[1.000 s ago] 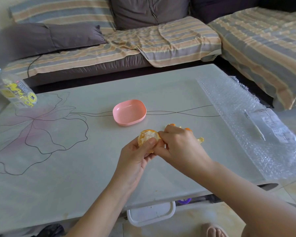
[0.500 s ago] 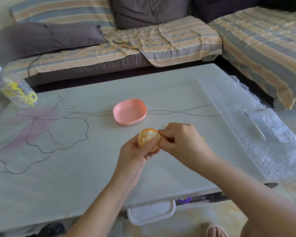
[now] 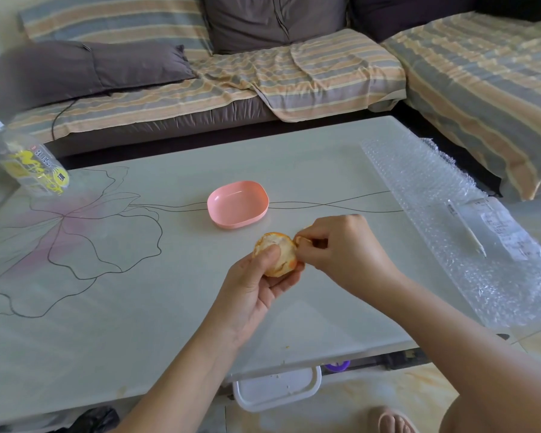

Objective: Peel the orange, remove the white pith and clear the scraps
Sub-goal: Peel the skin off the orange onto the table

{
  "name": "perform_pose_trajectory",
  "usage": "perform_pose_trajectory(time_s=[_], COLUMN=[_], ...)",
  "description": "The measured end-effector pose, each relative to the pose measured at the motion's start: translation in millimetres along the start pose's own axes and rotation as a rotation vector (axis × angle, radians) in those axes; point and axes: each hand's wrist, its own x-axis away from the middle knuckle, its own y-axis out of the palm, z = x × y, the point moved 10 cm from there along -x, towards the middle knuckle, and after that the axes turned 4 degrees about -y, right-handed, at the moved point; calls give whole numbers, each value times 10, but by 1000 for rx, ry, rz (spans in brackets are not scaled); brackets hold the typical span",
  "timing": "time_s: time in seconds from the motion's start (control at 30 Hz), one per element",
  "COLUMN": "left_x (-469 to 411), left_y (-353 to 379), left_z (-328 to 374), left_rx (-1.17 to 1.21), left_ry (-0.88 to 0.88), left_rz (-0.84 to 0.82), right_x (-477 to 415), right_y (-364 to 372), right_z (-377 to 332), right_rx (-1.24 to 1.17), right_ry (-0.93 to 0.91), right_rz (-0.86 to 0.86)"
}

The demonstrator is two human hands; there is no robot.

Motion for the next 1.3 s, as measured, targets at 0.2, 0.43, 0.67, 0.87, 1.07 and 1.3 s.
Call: perform_pose_trajectory(time_s=[0.2, 0.43, 0.67, 0.87, 1.07, 1.3], left_x=[23, 28, -5, -19, -1, 21], left_y=[18, -199, -315, -279, -291, -276], left_z=[-112, -110, -96, -68, -6, 102], left_rx=[269, 326, 308, 115, -10, -177], left_ry=[-124, -157, -122, -71, 26, 158], left_rz=[13, 154, 225, 163, 161, 208], right_x=[-168, -168, -83, 19, 18, 76], right_y=[34, -61, 7, 253, 256, 229], right_z=[581, 1051, 353, 2, 2, -239], right_rx=[197, 384, -2, -79, -38, 302], right_ry=[161, 297, 97, -70, -148, -355], right_rz=[-68, -95, 51, -102, -167, -8])
